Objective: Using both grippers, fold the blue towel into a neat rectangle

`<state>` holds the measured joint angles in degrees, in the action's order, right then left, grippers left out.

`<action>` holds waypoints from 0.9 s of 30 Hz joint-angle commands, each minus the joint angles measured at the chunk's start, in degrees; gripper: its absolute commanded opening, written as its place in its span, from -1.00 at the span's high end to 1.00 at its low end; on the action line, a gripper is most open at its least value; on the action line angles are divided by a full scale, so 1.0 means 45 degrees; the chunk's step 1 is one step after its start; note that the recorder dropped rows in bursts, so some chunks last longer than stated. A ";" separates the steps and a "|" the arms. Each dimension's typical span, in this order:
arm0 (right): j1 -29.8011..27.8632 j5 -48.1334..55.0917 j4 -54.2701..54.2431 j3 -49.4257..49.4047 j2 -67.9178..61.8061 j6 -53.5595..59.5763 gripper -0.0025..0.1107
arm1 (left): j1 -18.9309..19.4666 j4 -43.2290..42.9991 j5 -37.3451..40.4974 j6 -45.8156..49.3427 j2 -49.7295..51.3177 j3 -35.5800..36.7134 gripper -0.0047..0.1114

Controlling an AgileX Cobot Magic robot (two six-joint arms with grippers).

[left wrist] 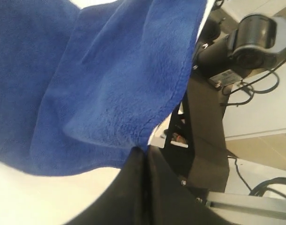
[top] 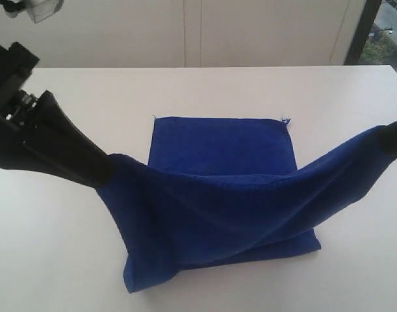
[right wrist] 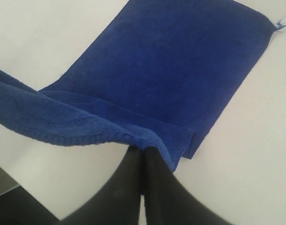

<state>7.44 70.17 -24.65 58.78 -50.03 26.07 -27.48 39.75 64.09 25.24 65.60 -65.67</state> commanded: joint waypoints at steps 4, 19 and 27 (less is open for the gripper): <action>0.0024 -0.0045 -0.0042 -0.0035 0.1361 -0.0199 0.96 | -0.0031 0.0094 0.0988 -0.0454 -0.0873 0.0087 0.92; 0.0024 -0.0045 0.0098 -0.1610 0.2215 -0.0638 0.96 | -0.0031 -0.0185 -0.0233 -0.0834 -0.1536 0.0868 0.92; 0.0024 -0.0412 0.0236 -0.1775 0.0426 -0.0418 0.96 | -0.0031 -0.0402 -0.3412 -0.0915 -0.1483 0.1570 0.92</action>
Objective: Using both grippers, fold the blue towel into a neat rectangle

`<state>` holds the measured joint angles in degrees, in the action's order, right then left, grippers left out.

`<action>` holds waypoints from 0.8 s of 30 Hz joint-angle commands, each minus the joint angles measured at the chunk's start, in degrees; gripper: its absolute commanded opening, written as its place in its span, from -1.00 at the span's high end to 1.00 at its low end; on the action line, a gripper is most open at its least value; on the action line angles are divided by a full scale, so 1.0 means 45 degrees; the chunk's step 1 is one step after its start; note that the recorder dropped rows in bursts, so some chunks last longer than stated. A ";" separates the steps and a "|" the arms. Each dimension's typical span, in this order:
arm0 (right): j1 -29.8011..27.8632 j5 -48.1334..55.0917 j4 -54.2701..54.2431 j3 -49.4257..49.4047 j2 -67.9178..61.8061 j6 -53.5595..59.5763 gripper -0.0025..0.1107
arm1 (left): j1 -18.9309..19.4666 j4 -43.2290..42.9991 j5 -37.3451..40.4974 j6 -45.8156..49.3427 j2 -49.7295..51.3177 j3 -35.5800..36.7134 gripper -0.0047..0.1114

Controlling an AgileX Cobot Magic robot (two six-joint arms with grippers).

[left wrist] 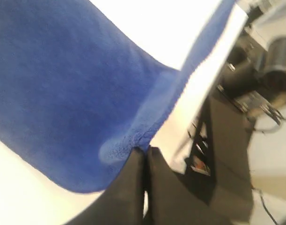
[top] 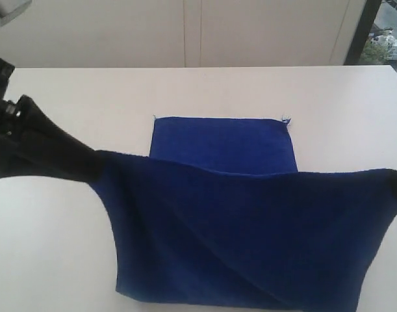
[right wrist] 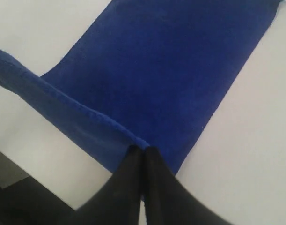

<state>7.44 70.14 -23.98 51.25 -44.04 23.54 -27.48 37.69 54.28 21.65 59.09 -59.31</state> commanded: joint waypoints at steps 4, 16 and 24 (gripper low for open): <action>0.0024 -0.1490 0.0086 -0.0102 -0.2054 0.0144 0.96 | -0.0031 -0.0636 -0.1853 -0.0117 0.0384 0.0157 0.92; 0.0024 -0.5780 0.0778 0.0181 -0.5476 0.0177 0.96 | -0.0031 -0.1530 -0.4695 0.0442 0.3079 0.0132 0.92; 0.0024 -0.5988 0.1530 0.2081 -0.7139 0.0149 0.96 | -0.0031 -0.1553 -0.6717 0.1500 0.3973 -0.0320 0.92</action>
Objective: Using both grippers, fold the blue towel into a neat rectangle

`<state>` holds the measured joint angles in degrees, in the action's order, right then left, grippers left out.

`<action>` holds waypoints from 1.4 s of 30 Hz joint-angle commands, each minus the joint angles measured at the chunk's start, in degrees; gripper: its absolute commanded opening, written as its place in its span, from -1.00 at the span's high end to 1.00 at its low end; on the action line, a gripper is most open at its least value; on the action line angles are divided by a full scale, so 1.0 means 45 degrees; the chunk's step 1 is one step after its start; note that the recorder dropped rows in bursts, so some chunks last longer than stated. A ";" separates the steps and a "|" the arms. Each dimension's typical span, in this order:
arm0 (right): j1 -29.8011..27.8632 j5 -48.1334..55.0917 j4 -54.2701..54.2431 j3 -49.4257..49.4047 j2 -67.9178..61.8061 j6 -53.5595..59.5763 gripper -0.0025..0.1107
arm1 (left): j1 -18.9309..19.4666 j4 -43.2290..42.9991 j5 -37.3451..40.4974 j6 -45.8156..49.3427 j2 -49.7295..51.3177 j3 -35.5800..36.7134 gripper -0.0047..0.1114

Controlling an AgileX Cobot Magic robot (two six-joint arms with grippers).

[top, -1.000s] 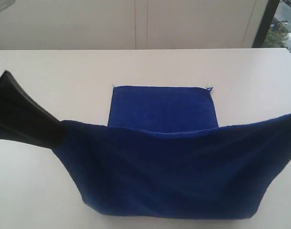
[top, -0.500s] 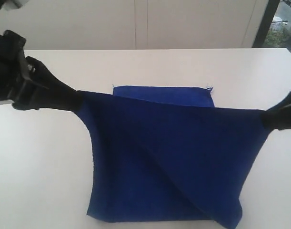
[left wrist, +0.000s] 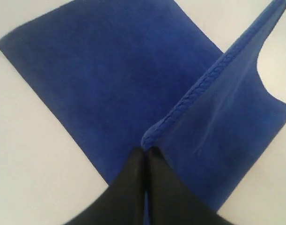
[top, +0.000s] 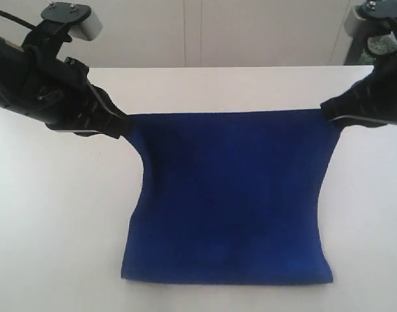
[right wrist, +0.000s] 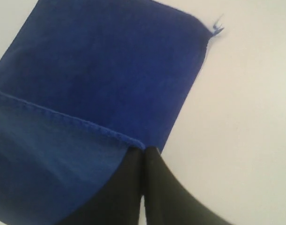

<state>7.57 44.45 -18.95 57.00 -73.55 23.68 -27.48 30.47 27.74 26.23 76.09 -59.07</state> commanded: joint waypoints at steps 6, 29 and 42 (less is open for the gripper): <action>-0.0003 -0.0673 0.0764 0.1770 -0.1689 0.0118 0.96 | 0.0014 -0.0243 -0.1512 0.0495 0.1082 -0.1250 0.92; -0.0051 -0.2301 0.0839 0.4875 -0.5706 0.0118 0.96 | 0.0748 -0.0614 -0.2759 0.0690 0.5409 -0.4618 0.92; -0.0051 -0.4450 0.0839 0.6284 -0.9099 0.0034 0.96 | 0.0748 -0.0614 -0.5209 0.0928 0.8745 -0.5792 0.92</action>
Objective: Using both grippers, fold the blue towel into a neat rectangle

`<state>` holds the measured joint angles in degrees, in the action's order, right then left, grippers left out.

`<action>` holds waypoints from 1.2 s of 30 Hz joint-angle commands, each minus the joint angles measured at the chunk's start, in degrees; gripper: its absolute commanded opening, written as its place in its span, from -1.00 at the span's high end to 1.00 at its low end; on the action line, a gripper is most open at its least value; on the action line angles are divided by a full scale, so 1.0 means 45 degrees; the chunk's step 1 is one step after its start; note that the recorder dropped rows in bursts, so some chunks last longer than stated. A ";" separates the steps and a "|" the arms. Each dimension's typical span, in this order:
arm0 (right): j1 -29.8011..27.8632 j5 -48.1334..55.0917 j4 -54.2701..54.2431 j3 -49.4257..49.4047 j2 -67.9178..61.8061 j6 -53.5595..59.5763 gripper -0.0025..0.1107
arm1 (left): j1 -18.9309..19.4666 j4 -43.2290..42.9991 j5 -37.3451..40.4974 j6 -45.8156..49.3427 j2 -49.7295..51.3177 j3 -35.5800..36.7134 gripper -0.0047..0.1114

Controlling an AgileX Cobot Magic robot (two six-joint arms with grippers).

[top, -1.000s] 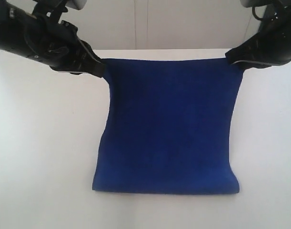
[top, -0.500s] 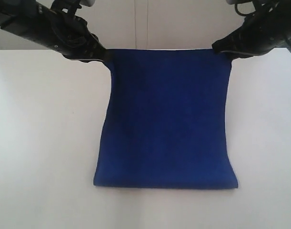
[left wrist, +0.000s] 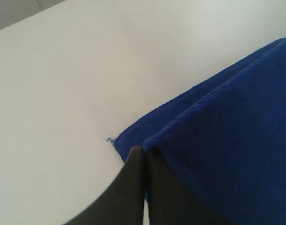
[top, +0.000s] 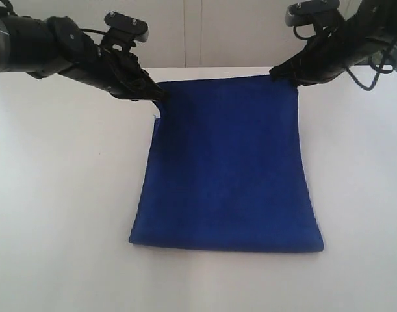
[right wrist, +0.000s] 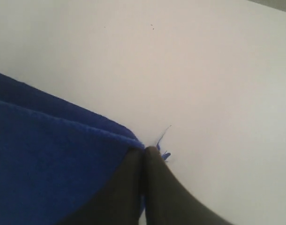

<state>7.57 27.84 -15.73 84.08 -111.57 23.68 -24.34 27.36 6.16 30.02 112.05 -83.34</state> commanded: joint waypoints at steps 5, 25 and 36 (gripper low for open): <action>-0.0051 -0.1796 0.0123 0.0326 -0.1496 0.0034 0.96 | 0.0052 0.0077 -0.0663 0.0271 0.1954 -0.1195 0.92; -0.0051 -0.3516 0.0123 0.0460 -0.2462 0.0034 0.96 | 0.0078 0.0040 -0.1164 0.4749 0.2643 -0.1783 0.92; 0.0013 -0.3376 -0.0010 0.0460 -0.2410 0.0034 0.96 | 0.0078 -0.0201 -0.0653 0.5091 0.2599 -0.1783 0.92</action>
<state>7.57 13.17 -15.73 85.73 -123.01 23.68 -24.23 26.39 1.57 52.80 124.17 -91.09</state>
